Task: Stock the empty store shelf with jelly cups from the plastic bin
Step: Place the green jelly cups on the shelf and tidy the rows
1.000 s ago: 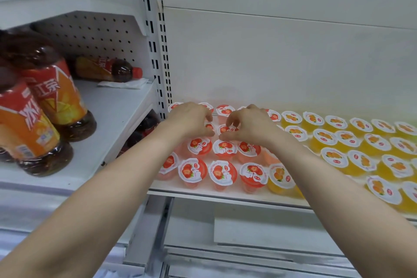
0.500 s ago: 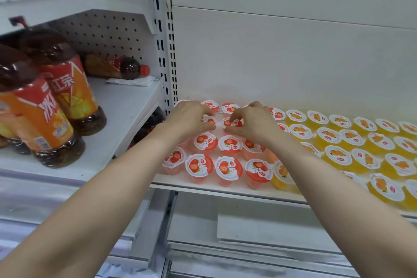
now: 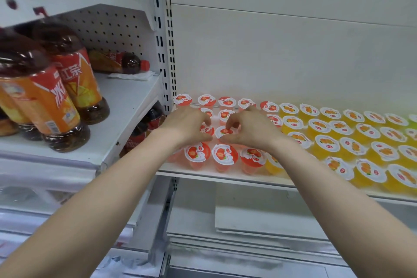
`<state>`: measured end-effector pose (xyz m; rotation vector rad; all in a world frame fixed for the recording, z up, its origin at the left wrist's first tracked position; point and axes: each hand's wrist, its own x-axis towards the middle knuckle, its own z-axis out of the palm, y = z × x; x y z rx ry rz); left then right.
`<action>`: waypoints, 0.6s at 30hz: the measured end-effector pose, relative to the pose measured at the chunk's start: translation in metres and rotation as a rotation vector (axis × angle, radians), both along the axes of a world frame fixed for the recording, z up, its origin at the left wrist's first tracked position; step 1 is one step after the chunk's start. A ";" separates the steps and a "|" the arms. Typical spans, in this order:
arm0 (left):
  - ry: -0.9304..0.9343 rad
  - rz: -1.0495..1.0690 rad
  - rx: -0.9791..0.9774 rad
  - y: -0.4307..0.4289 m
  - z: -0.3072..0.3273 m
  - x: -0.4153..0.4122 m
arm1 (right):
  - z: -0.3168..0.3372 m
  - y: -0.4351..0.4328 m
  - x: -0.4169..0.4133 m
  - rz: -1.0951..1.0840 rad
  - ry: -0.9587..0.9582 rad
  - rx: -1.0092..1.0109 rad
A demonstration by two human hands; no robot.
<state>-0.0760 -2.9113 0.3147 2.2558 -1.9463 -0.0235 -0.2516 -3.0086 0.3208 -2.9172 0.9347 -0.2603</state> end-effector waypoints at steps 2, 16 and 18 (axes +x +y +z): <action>0.013 0.009 0.002 0.002 0.001 0.001 | -0.002 0.000 0.001 -0.013 -0.016 -0.009; 0.061 -0.120 -0.105 0.000 0.002 -0.016 | 0.012 -0.028 -0.050 -0.189 -0.176 0.196; 0.051 -0.165 -0.094 -0.004 0.000 -0.025 | 0.006 -0.022 -0.050 -0.186 -0.071 0.142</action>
